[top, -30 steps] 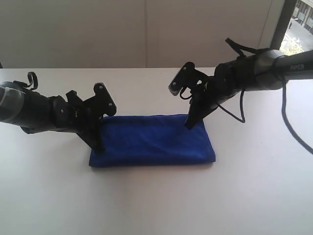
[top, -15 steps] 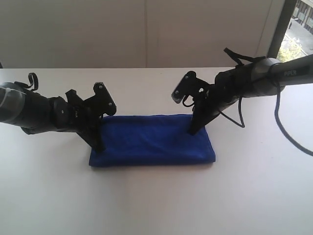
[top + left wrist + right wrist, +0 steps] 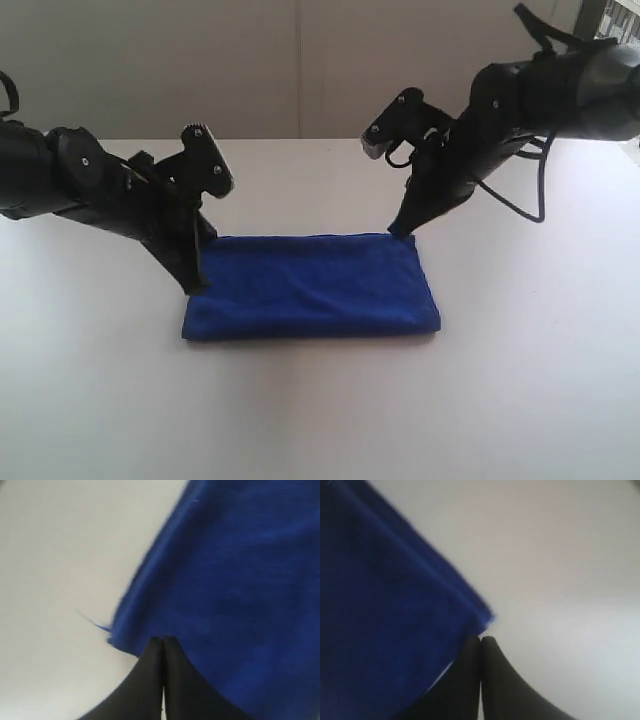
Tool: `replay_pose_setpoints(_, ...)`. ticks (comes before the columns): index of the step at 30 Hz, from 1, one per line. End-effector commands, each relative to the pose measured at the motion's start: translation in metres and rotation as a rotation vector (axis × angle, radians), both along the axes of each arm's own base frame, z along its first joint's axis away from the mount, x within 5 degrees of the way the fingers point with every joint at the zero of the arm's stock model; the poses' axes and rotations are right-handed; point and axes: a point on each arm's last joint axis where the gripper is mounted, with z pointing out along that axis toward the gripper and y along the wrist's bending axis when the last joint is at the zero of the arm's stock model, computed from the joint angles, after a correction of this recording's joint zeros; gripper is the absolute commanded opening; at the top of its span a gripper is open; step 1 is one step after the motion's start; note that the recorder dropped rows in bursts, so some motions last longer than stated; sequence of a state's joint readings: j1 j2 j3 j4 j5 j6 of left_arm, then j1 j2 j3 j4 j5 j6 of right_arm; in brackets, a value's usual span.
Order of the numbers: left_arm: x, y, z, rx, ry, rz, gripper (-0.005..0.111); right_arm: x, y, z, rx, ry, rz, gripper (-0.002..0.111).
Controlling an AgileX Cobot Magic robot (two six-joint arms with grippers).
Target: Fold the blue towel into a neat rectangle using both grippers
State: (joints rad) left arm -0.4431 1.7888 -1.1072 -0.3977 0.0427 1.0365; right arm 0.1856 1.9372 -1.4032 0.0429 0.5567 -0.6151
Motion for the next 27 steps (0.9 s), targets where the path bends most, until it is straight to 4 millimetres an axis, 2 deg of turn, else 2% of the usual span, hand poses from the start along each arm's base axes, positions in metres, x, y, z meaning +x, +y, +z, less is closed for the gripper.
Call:
replay_pose_setpoints(1,-0.018,-0.003,-0.009,-0.006,0.226,-0.05,0.0,-0.026,0.012,0.0,0.135,0.275,0.094,0.0)
replay_pose_setpoints(4,-0.021,-0.006,-0.016,-0.03,0.289,-0.058,0.0,-0.031,0.022,-0.004,0.243,0.34,0.153,0.0)
replay_pose_setpoints(7,-0.023,-0.01,-0.021,-0.061,0.328,-0.08,0.0,-0.03,0.024,-0.009,0.269,0.365,0.143,0.0)
replay_pose_setpoints(14,-0.021,-0.02,-0.031,-0.159,0.351,-0.112,0.0,-0.03,0.038,-0.022,0.421,0.424,0.19,0.0)
replay_pose_setpoints(22,-0.019,-0.026,-0.042,-0.206,0.368,-0.143,0.0,-0.03,0.046,-0.056,0.373,0.513,0.21,0.0)
replay_pose_setpoints(27,-0.019,-0.026,-0.043,-0.205,0.371,-0.143,0.0,-0.029,0.048,-0.074,0.258,0.514,0.187,0.0)
